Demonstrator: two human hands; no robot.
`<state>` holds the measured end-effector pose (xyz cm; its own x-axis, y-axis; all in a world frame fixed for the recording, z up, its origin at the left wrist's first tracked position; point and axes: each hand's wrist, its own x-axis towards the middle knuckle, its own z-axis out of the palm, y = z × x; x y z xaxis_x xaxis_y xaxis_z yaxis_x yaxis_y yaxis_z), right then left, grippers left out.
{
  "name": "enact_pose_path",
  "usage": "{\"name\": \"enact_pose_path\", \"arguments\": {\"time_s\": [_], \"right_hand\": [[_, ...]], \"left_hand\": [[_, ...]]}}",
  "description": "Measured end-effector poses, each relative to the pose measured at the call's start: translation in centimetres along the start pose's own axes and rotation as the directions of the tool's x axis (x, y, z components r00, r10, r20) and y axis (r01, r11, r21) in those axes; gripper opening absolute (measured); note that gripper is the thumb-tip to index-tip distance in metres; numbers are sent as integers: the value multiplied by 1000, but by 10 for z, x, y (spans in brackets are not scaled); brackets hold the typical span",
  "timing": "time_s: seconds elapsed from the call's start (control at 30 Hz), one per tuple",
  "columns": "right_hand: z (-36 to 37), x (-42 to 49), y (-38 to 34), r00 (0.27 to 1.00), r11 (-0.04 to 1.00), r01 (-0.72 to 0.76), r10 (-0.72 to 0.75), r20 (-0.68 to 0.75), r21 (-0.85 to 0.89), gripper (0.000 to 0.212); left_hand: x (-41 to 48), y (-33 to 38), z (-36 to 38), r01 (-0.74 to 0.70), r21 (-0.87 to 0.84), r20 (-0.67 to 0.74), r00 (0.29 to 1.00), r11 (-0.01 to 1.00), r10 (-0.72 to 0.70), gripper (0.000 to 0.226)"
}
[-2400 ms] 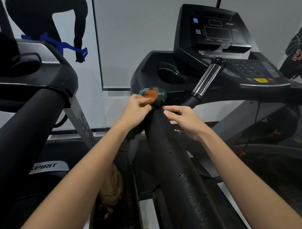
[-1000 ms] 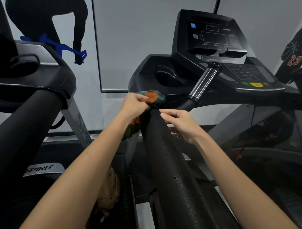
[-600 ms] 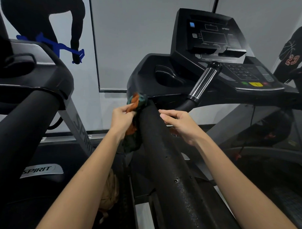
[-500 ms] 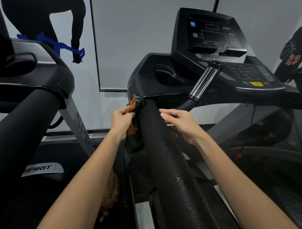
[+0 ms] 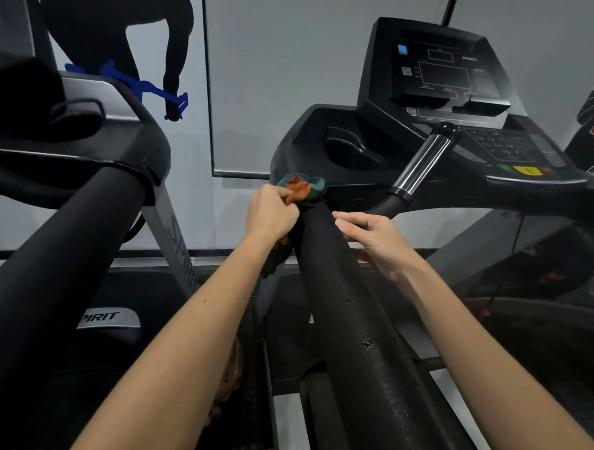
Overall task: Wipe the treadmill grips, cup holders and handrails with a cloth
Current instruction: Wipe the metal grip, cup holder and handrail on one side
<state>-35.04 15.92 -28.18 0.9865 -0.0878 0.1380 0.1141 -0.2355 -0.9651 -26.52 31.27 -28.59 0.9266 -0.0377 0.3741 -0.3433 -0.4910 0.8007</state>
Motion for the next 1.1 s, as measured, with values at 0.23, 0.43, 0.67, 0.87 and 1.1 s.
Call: {"name": "enact_pose_path", "arguments": {"time_s": [0.23,0.43,0.67,0.87,1.1], "right_hand": [[0,-1,0,1000,1000,7,-7,-11,-20,35],[-1,-1,0,1000,1000,-7,7,-9,-14,33],[0,1,4,1000,999,-26,26,-15,45,33],[3,-5,-2,999,996,-43,44,-6,79,33],[4,-8,-7,998,995,-58,59,-1,75,34]], "left_hand": [[14,32,7,-110,162,118,989,981,92,34],[19,34,4,-85,106,146,987,991,69,25],[-5,-20,8,282,-602,115,956,747,-268,30],[-6,-47,20,576,-725,385,794,378,-471,26],[-10,-35,14,461,-718,272,875,521,-400,21]]}}
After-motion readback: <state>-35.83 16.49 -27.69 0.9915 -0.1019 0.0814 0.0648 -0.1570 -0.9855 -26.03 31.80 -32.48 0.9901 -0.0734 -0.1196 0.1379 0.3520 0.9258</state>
